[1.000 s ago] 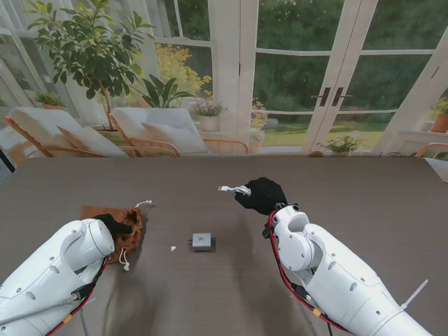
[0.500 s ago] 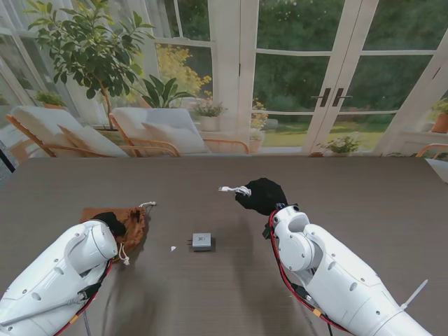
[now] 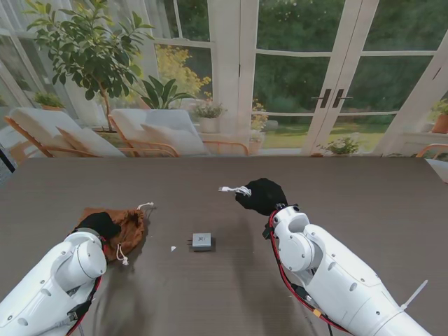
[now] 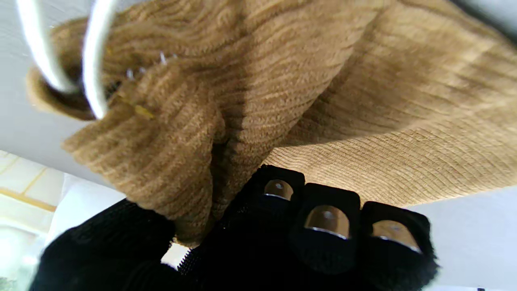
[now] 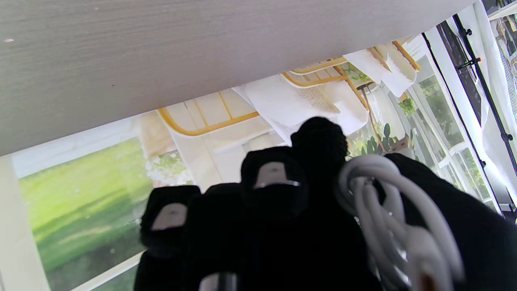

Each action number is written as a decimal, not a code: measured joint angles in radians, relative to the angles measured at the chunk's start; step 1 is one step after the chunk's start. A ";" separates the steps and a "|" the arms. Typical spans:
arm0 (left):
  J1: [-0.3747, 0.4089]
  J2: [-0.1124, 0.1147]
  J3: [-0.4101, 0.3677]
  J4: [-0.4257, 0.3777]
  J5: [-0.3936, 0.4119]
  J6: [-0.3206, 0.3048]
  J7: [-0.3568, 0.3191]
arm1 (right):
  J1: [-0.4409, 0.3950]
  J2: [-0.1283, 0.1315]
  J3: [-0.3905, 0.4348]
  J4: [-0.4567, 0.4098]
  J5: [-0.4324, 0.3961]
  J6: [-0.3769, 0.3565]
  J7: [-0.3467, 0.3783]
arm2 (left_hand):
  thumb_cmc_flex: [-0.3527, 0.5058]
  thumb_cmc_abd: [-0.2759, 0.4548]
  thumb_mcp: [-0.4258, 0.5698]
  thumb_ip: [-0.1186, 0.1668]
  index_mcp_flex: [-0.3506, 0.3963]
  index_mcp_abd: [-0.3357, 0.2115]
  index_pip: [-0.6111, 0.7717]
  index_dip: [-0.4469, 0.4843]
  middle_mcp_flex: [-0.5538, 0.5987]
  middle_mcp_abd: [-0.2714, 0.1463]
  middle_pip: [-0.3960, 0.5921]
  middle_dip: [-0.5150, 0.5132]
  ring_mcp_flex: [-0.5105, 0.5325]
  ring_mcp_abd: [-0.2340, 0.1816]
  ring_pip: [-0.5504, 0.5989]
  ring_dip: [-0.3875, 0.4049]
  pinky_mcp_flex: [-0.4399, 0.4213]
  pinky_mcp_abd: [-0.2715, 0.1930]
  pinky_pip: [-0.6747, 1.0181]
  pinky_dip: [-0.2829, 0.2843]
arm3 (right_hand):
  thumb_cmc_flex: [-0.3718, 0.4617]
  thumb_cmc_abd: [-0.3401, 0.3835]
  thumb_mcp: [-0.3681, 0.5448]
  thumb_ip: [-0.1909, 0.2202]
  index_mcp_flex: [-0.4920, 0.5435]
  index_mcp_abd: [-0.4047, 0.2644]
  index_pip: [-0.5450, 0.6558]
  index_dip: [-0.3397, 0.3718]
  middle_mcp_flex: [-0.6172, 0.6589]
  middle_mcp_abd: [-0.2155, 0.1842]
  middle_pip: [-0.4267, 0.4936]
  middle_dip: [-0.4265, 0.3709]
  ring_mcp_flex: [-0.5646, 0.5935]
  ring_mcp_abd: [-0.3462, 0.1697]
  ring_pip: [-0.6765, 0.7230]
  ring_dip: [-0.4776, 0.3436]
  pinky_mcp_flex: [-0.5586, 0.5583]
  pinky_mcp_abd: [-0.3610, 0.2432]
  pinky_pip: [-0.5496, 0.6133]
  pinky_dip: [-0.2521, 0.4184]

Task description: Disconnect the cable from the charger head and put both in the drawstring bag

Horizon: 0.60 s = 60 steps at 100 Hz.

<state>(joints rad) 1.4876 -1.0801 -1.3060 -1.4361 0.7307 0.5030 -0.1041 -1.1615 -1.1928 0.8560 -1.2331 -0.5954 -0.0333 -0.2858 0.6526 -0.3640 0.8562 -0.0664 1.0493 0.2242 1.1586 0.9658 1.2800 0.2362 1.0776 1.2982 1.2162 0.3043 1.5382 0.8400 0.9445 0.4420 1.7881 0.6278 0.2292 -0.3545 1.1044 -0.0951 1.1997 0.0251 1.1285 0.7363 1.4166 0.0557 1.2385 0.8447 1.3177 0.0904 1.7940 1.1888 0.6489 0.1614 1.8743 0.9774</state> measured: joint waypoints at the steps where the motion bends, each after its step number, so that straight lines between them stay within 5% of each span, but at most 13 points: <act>1: 0.004 0.000 -0.004 -0.004 0.002 -0.005 -0.001 | 0.000 0.000 0.000 0.000 0.000 0.000 0.000 | 0.000 -0.002 0.003 0.000 0.001 0.000 0.000 0.000 0.001 0.000 0.000 0.000 0.000 0.000 0.000 0.000 0.000 0.000 0.000 0.000 | 0.000 0.000 0.000 0.000 0.000 0.000 0.000 0.000 0.000 0.000 0.000 0.000 0.000 0.000 0.000 0.000 0.000 0.000 0.000 0.000; 18: 0.057 -0.005 -0.064 -0.056 0.009 -0.091 0.028 | -0.003 0.000 0.002 -0.007 -0.002 0.001 0.000 | -0.016 -0.038 0.045 0.000 0.028 -0.007 -0.017 -0.002 0.015 -0.001 -0.012 0.010 0.002 0.002 0.000 0.000 0.000 0.001 0.000 0.000 | 0.000 0.000 0.000 0.000 0.000 0.000 0.000 0.000 0.000 0.000 0.000 0.000 0.000 0.000 0.000 0.000 0.000 0.000 0.000 0.000; 60: 0.115 -0.007 -0.128 -0.188 0.003 -0.183 0.056 | -0.029 0.011 0.027 -0.092 -0.031 0.004 0.023 | -0.017 -0.040 0.057 0.000 0.036 -0.007 -0.027 -0.004 0.017 -0.001 -0.014 0.012 0.003 0.006 0.000 0.011 0.000 0.008 0.001 0.000 | 0.000 0.000 0.000 0.000 0.000 0.000 0.000 0.000 0.000 0.000 0.000 0.000 0.000 0.000 0.000 0.000 0.000 0.000 0.000 0.000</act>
<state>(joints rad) 1.6024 -1.0872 -1.4340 -1.6237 0.7336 0.3202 -0.0481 -1.1909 -1.1813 0.8832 -1.3249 -0.6260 -0.0295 -0.2626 0.6358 -0.4042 0.9130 -0.0661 1.0855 0.2175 1.1321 0.9619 1.2965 0.2351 1.0638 1.3097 1.2196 0.3098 1.5384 0.8510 0.9447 0.4502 1.7887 0.6280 0.2292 -0.3545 1.1044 -0.0951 1.1997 0.0251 1.1285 0.7363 1.4166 0.0557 1.2385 0.8447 1.3177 0.0903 1.7940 1.1887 0.6489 0.1614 1.8743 0.9774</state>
